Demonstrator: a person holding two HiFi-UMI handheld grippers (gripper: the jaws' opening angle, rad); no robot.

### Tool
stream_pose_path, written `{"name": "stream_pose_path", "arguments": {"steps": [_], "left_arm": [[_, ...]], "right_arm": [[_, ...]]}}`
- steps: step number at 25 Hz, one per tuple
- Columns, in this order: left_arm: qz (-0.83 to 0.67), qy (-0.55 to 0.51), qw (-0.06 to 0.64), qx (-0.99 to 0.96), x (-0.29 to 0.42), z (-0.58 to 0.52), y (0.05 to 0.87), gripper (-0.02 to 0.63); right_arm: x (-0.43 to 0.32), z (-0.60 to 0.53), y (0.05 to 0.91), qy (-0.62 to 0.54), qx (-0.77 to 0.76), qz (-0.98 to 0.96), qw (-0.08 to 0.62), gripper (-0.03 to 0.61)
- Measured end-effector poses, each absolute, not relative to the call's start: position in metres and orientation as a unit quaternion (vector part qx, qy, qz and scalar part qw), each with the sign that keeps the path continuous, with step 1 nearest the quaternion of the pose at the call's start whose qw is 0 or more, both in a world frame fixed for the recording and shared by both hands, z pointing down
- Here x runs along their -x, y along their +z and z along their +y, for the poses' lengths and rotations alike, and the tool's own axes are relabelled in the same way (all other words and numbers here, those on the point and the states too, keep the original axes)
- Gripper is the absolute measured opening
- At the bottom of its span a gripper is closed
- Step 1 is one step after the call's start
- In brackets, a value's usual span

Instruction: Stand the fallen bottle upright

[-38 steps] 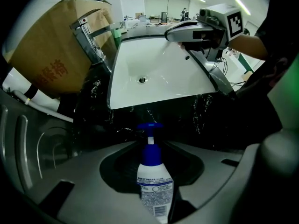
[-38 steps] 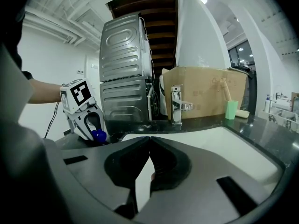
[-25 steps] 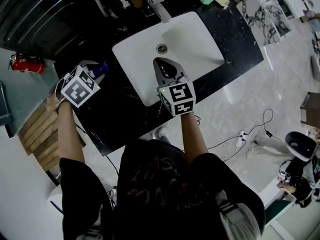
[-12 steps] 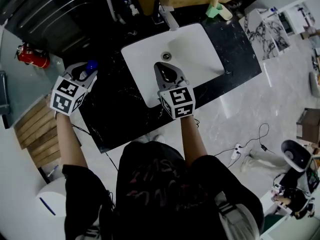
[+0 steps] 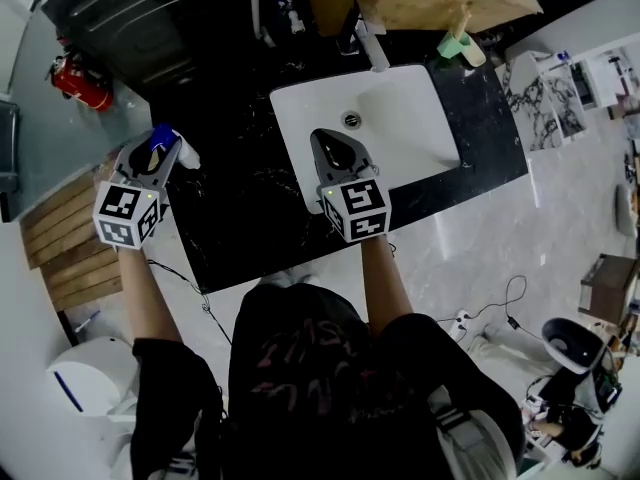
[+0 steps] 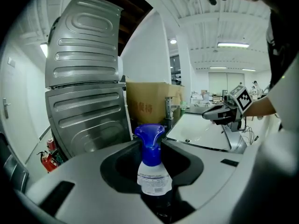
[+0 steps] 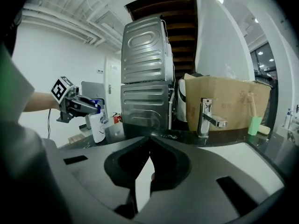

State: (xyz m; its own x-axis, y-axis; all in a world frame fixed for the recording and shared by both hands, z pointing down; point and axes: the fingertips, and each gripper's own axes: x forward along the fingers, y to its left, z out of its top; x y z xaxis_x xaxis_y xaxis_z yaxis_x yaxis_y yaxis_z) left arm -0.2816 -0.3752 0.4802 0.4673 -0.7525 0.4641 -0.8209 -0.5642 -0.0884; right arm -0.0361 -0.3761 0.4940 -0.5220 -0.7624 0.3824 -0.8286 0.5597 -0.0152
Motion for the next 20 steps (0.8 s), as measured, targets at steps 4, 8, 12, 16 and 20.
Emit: {"name": "stream_pose_path", "arguments": {"steps": [4,8,12,16,20], "left_arm": [[-0.473,0.22,0.078,-0.849,0.289,-0.369,0.481,0.135],[-0.477,0.221,0.071,-0.848,0.289,-0.369,0.481,0.137],[-0.475,0.221,0.071,-0.849,0.289,-0.369,0.482,0.14],[-0.485,0.216,0.072,-0.844,0.292,-0.371,0.484,0.159],[-0.504,0.208,0.074,-0.835,0.297,-0.37,0.483,0.195]], "right_arm": [[0.048,-0.374,0.494,0.096,-0.447,-0.873,0.17,0.015],[0.056,-0.369,0.495,0.092,-0.438,-0.877,0.175,0.015],[0.054,-0.368,0.493,0.097,-0.44,-0.876,0.172,0.015],[0.052,-0.369,0.489,0.094,-0.446,-0.874,0.167,0.015],[0.048,-0.368,0.486,0.091,-0.451,-0.873,0.163,0.015]]}}
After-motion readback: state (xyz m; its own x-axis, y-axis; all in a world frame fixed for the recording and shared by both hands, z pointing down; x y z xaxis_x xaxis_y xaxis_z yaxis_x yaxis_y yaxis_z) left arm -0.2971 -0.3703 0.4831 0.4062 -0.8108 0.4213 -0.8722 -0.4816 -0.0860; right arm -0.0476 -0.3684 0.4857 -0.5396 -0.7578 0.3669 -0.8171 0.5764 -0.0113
